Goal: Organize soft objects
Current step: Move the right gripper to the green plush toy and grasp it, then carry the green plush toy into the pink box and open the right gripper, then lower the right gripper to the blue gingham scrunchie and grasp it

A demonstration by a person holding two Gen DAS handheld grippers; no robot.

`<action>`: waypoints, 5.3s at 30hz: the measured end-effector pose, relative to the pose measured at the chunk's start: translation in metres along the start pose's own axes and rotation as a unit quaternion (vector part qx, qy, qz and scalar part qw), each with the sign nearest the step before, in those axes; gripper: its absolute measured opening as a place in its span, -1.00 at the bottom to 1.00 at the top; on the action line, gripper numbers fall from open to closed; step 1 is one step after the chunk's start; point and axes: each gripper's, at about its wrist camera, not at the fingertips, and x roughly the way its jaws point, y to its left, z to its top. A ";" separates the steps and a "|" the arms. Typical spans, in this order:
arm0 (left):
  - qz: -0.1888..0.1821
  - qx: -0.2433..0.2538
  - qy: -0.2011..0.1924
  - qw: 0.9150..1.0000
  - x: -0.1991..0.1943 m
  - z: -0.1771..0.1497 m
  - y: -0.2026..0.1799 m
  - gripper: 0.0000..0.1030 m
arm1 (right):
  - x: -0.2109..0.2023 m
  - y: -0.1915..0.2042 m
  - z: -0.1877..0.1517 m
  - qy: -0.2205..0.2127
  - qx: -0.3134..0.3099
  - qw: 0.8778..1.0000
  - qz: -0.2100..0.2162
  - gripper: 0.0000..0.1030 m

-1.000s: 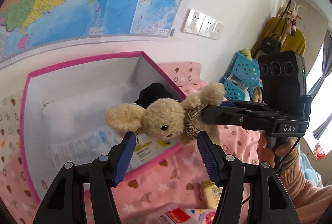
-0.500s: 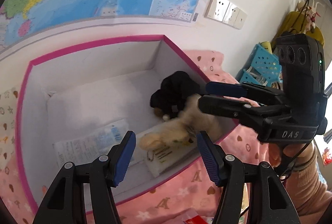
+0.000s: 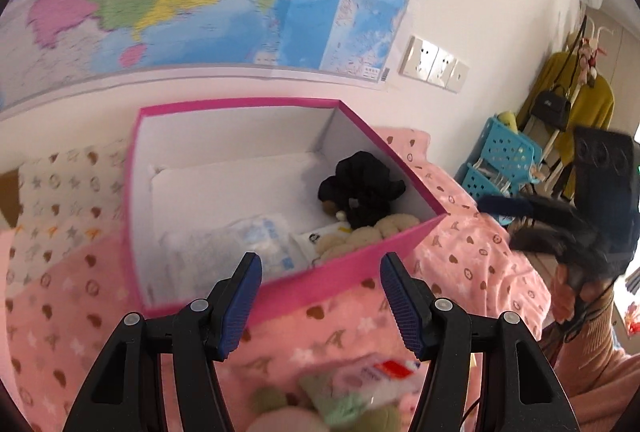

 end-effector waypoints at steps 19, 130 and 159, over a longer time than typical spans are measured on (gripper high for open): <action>0.004 -0.046 0.045 0.998 -0.024 -0.096 0.029 0.23 | 0.111 0.069 -0.075 0.166 -0.041 0.985 0.003 0.26; -0.075 -0.009 0.121 0.990 0.002 -0.143 -0.061 0.28 | 0.031 0.056 -0.161 0.170 0.051 0.981 0.072 0.16; -0.083 -0.008 0.150 0.985 0.006 -0.167 -0.062 0.28 | 0.036 0.033 -0.266 0.179 0.194 0.964 0.019 0.12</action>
